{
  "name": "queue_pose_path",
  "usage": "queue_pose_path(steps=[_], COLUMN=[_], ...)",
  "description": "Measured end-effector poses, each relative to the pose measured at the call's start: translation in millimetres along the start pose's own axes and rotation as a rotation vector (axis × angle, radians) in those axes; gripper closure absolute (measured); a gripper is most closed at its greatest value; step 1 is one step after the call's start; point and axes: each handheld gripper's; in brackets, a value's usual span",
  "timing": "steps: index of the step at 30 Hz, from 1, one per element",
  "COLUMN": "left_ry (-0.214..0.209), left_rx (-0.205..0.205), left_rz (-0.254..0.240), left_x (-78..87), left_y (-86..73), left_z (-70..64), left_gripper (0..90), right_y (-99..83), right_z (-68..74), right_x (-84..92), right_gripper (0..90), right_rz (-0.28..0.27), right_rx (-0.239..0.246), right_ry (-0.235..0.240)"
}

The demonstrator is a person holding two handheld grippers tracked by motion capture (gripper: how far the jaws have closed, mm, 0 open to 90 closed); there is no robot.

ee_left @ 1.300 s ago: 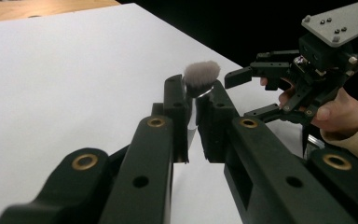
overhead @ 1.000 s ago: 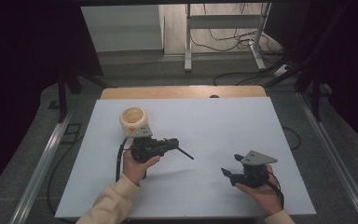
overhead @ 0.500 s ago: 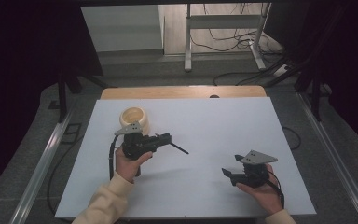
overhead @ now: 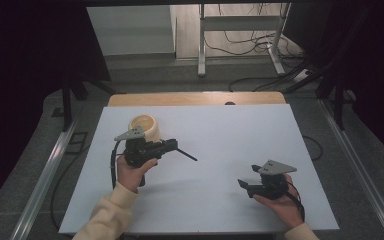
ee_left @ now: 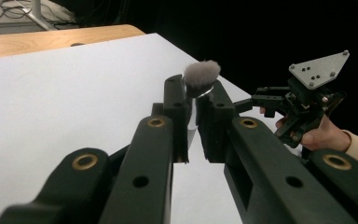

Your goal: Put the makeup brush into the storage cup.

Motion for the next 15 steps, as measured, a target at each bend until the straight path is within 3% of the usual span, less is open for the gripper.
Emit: queue_pose_path(steps=[15], left_ry=[0.025], left_rx=[0.010], left_rz=[-0.030], left_x=[18.6], left_y=[18.2], left_z=[5.4], left_gripper=[82.6], right_y=[-2.0], right_z=[-0.1], right_x=[1.3], right_gripper=[25.9], right_rz=[0.006], right_rx=[-0.008], right_ry=[-0.011])
Point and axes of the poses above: each handheld gripper's, and its own axes: x roughly backward along the jaws, y roughly out of its top, z roughly to its left, and after that the axes turned 12 degrees about -y, right-handed
